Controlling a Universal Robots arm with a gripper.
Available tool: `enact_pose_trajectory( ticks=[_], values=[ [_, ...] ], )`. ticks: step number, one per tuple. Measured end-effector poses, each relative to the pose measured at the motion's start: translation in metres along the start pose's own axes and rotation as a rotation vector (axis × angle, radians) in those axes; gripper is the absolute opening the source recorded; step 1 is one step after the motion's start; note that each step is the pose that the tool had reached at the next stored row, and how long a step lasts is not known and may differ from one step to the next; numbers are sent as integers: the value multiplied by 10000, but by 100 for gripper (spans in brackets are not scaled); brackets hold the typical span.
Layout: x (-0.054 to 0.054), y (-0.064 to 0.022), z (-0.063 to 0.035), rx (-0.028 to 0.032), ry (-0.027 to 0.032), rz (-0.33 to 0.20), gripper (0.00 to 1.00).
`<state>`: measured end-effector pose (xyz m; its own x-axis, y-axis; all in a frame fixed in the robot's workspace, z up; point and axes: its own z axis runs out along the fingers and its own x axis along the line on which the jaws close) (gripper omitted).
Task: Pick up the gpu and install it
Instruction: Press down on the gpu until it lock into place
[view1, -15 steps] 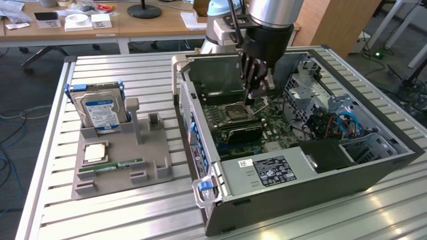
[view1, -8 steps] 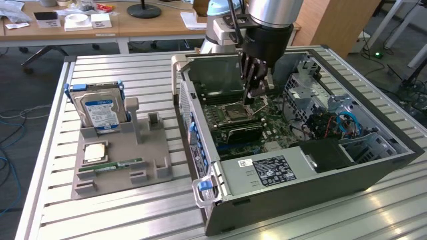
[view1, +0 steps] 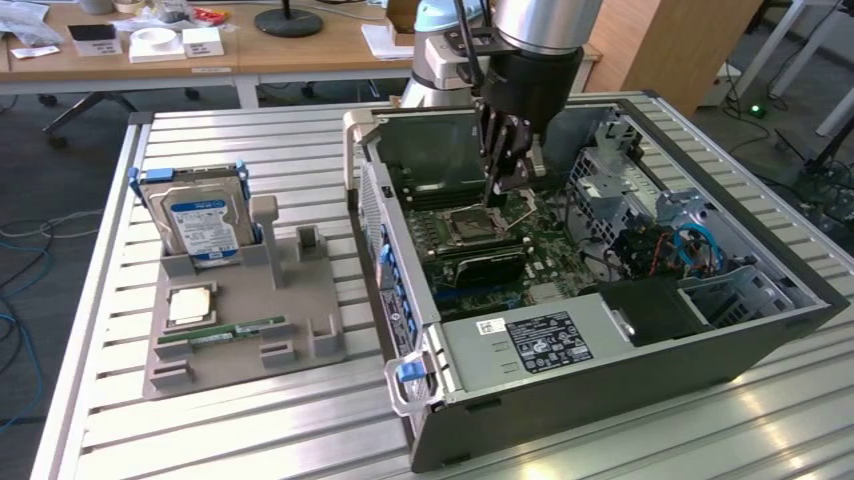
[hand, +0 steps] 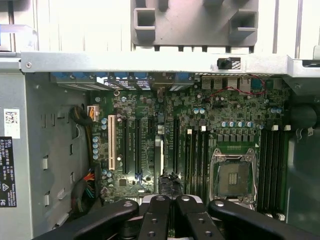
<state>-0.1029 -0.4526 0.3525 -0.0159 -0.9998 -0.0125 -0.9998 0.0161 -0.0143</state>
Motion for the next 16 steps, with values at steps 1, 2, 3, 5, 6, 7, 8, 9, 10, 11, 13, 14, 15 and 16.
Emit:
enact_pose_trajectory(
  ticks=[1,2,3,5,6,7,8,9,10,11,13,14,15,16],
  values=[
    [-16,0,5,0,-6,-1,11],
    [-35,0,9,0,-6,-1,11],
    [-54,1,13,-1,-8,-1,11],
    [-75,1,22,0,-10,0,11],
    [-77,1,30,0,-13,-1,11],
    [-77,1,42,0,-12,-2,11],
    [-77,1,59,-1,-11,-2,11],
    [-77,2,78,-1,-10,-1,11],
    [-77,2,97,0,-12,0,11],
    [-76,3,115,-1,-12,-1,11],
    [-76,3,150,-1,-11,0,11],
    [-75,3,170,-2,-10,0,11],
    [-75,4,187,-1,-11,0,11],
    [-75,4,206,-1,-12,-1,11]
  ],
)
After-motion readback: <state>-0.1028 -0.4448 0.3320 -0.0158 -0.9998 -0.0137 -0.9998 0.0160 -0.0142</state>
